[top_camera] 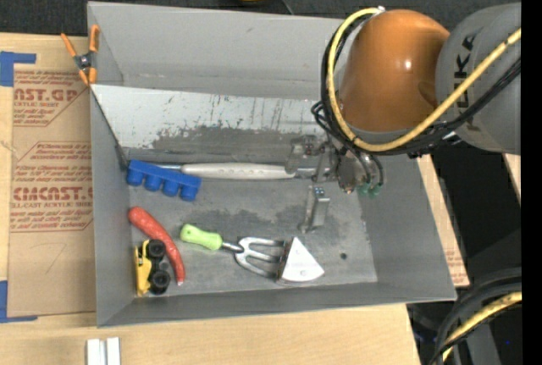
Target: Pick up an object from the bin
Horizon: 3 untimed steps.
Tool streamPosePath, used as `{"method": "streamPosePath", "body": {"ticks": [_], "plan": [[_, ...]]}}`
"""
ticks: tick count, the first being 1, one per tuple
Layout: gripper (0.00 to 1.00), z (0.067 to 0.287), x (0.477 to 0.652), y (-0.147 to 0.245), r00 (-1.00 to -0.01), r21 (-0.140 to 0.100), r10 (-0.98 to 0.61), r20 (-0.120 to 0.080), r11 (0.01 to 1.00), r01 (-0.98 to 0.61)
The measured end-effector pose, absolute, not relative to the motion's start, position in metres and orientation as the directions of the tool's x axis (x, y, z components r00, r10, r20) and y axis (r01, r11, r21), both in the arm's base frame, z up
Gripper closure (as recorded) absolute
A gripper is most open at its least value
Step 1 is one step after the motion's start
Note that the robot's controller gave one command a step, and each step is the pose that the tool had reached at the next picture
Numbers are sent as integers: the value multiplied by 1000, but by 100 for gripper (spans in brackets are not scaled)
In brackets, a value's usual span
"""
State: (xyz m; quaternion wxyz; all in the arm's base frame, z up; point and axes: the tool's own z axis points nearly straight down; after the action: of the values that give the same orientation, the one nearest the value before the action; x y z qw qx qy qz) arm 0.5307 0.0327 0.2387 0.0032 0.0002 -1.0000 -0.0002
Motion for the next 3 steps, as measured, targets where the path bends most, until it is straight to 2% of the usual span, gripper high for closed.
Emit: {"method": "streamPosePath", "body": {"ticks": [1,2,3], "plan": [[0,243,532,33,-1000,1,0,-2,1000,0],[0,104,504,53,-998,3,63,-4,998,63],[0,70,498,65,-966,5,257,-12,966,257]]}}
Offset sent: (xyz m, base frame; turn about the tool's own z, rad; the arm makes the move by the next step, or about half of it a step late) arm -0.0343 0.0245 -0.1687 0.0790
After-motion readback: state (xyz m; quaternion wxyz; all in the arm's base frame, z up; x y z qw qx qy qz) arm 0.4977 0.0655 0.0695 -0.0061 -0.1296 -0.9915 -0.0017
